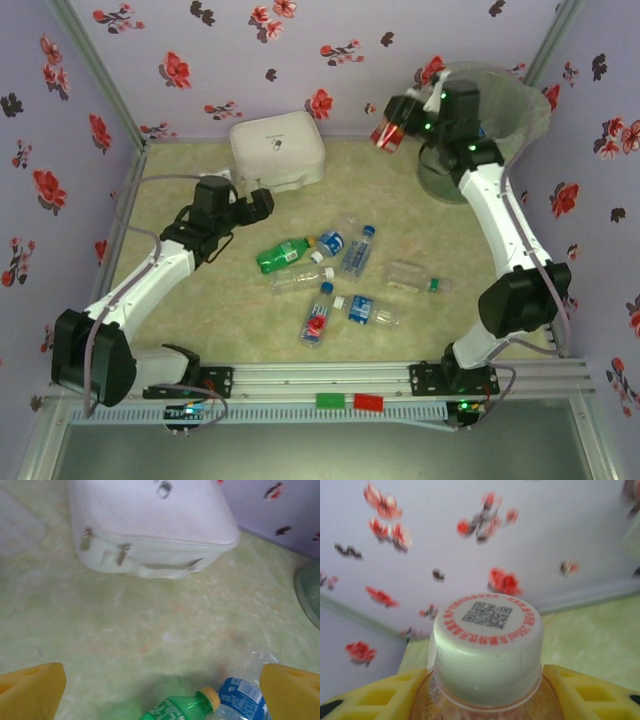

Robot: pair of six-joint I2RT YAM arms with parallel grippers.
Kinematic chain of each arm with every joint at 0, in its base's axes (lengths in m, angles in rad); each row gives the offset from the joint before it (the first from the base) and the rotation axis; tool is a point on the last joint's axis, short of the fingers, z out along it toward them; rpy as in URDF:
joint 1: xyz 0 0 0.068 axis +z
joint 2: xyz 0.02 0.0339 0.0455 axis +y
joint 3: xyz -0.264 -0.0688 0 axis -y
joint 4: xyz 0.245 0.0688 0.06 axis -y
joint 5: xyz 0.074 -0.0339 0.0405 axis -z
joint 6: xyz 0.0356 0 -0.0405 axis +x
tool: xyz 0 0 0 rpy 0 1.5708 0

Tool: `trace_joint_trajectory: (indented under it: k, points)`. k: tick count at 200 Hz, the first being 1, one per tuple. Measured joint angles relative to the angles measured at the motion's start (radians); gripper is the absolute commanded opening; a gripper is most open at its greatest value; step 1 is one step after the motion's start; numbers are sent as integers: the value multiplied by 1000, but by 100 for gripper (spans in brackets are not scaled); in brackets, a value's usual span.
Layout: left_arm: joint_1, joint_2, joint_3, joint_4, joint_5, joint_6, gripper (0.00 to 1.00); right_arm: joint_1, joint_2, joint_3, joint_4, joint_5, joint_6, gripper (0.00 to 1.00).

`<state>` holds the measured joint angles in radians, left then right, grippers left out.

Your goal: Put the plastic bottles in the bin

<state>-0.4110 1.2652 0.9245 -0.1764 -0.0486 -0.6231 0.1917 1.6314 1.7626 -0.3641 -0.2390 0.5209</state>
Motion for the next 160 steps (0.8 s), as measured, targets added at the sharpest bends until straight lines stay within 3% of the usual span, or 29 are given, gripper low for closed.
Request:
trace_joint_trajectory:
  k: [41,116,141,160]
  points:
    - [4,17,-16,-4,28,-50,100,-101,82,209,-58,183,-66,40]
    - [4,44,-48,-11,138,-74,100,-232,296,301,-58,388,-30,42]
    - [3,54,-61,-13,163,-79,100,-254,378,382,-75,393,-14,57]
    - [3,56,-61,-14,172,-78,100,-260,411,421,-93,393,-8,79]
